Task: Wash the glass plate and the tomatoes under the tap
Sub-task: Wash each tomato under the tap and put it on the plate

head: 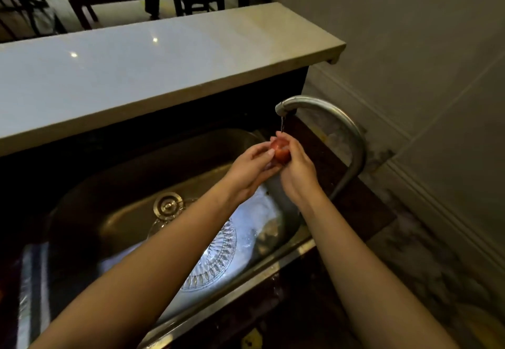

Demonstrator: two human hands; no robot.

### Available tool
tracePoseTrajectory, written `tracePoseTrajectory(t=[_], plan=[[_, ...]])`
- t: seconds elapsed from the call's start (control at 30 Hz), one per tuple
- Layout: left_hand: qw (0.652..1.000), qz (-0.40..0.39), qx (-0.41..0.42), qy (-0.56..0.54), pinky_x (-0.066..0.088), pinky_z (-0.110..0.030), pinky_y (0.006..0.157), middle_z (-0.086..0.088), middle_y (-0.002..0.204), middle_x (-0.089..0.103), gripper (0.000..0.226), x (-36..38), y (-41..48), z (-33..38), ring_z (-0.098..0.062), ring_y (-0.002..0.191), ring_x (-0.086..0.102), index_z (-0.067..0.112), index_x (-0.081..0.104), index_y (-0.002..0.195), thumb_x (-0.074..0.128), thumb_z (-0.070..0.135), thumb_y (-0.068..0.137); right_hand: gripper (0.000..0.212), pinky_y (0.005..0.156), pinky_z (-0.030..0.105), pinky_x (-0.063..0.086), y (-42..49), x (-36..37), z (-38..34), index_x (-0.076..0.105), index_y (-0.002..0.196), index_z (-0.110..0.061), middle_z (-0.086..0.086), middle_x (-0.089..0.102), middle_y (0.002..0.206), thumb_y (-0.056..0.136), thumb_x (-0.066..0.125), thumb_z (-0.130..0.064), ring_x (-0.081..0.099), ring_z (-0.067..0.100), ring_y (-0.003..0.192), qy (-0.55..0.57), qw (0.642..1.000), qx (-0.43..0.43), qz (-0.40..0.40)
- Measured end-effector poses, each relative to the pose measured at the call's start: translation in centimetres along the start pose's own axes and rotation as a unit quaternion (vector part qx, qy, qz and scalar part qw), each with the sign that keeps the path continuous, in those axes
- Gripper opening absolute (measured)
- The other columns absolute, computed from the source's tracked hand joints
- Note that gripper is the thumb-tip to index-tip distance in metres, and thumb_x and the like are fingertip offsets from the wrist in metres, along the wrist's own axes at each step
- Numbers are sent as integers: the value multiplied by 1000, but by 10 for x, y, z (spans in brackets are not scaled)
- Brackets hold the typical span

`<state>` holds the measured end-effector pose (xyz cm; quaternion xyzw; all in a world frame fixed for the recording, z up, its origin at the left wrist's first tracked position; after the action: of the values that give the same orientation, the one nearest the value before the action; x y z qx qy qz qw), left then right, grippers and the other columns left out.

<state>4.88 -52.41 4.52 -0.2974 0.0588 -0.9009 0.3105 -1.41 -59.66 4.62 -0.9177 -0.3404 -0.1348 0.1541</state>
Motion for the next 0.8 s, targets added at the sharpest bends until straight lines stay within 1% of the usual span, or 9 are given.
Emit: tracePoseTrajectory(t=[0.1,0.2,0.3,0.47,0.53,0.6,0.67,0.73,0.8], plan=[[1000,3,-6,-10,58,-23,76,-10,105,61,19,0,5,-2,-17,95,62,15,55,109,46,8,94,30,78,23,50,4,-2,0,66,96,-29,-2,66,104,99,37,-28,64,10,95,-3,1000,5,3],[1000,3,-15,-22,58,-24,76,-9,104,61,18,-1,7,-2,-19,96,62,16,57,106,45,8,94,28,82,24,49,9,-4,2,66,96,-32,-4,66,106,99,38,-31,63,10,99,-19,1000,10,1],[1000,6,-16,-26,57,-24,77,-10,106,60,18,-1,10,0,-20,97,62,16,56,107,45,9,94,28,85,26,49,14,-4,3,65,96,-35,-4,64,108,98,38,-33,61,12,103,-40,999,9,-7],[999,4,-10,-31,58,-21,71,-10,104,62,22,2,13,7,-19,94,63,12,53,115,44,10,95,26,77,23,49,20,0,-6,65,93,-35,-3,63,107,97,40,-32,61,13,101,-42,999,5,-14],[999,-1,-16,-48,57,-22,67,-9,97,63,28,7,13,8,-16,88,63,8,52,121,42,16,97,23,68,20,51,19,1,-10,62,94,-37,-6,62,102,97,39,-34,62,10,92,-90,996,-4,-13],[999,-2,-32,-32,53,-22,61,-6,89,59,35,16,14,9,-13,81,59,8,51,124,39,27,98,20,61,22,51,16,4,-12,56,95,-31,-4,60,95,97,38,-38,59,10,83,-211,977,-34,-22],[999,10,-43,19,43,-23,57,-5,85,56,33,23,16,9,-14,74,55,10,54,114,35,32,98,25,60,22,48,14,7,-14,52,91,-23,0,57,91,96,38,-42,57,13,80,-297,951,-79,-35],[997,24,-50,47,33,-23,49,-6,77,52,31,29,19,11,-14,61,48,11,54,102,35,35,97,27,53,15,46,14,8,-20,50,77,-27,-3,55,81,95,38,-43,56,10,74,-314,944,-101,-30],[998,28,-52,26,30,-19,37,-6,73,50,31,38,19,15,-12,49,45,12,53,103,38,38,96,27,55,18,46,21,7,-30,56,77,-31,-2,59,83,95,39,-41,59,12,78,-280,957,-72,7]])
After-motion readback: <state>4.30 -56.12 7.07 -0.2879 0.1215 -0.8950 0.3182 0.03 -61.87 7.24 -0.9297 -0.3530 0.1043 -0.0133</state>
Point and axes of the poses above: each hand's wrist, its own y-axis towards the middle knuckle, its own x-axis out of the palm, z = x × y, the point moved 4 cm from there along y, towards the middle knuckle
